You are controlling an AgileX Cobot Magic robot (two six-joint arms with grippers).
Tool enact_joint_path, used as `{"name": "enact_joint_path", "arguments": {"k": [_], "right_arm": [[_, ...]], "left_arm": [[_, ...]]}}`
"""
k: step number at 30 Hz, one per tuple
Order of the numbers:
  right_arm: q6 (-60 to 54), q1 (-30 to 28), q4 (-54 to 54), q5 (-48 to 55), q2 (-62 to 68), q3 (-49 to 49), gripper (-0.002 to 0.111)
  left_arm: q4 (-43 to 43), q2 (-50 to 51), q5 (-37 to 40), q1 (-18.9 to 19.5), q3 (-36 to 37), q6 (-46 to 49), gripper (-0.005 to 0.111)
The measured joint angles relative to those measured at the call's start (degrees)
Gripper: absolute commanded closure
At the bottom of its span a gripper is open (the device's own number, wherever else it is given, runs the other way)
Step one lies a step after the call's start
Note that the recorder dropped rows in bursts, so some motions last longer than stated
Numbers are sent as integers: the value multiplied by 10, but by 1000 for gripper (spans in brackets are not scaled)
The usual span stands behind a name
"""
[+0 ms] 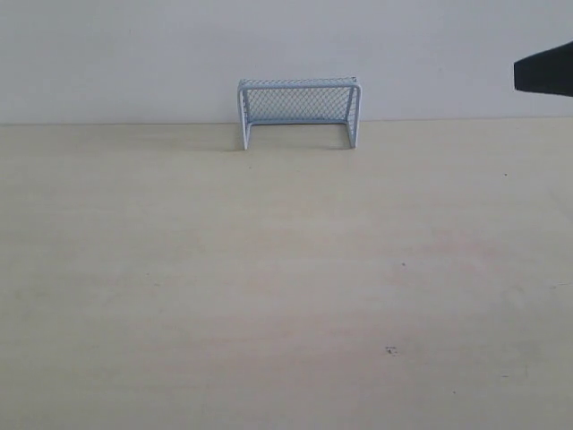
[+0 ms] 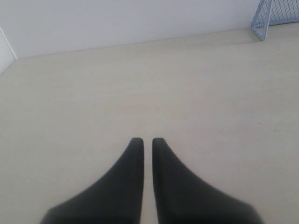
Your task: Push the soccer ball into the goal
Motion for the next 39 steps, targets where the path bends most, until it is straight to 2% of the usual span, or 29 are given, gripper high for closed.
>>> {"name": "enact_joint_path", "arguments": {"k": [8, 13, 19, 29, 39], "right_arm": [[41, 77, 5, -173, -42, 0, 108], [60, 85, 9, -251, -75, 6, 108], [88, 85, 10, -345, -123, 58, 108], [91, 85, 11, -443, -216, 165, 108], [92, 85, 11, -465, -279, 233, 108]], "left_arm": [[0, 0, 0, 0, 0, 0, 100], [0, 0, 0, 0, 0, 0, 100], [0, 0, 0, 0, 0, 0, 100], [0, 0, 0, 0, 0, 0, 100], [0, 0, 0, 0, 0, 0, 100]]}}
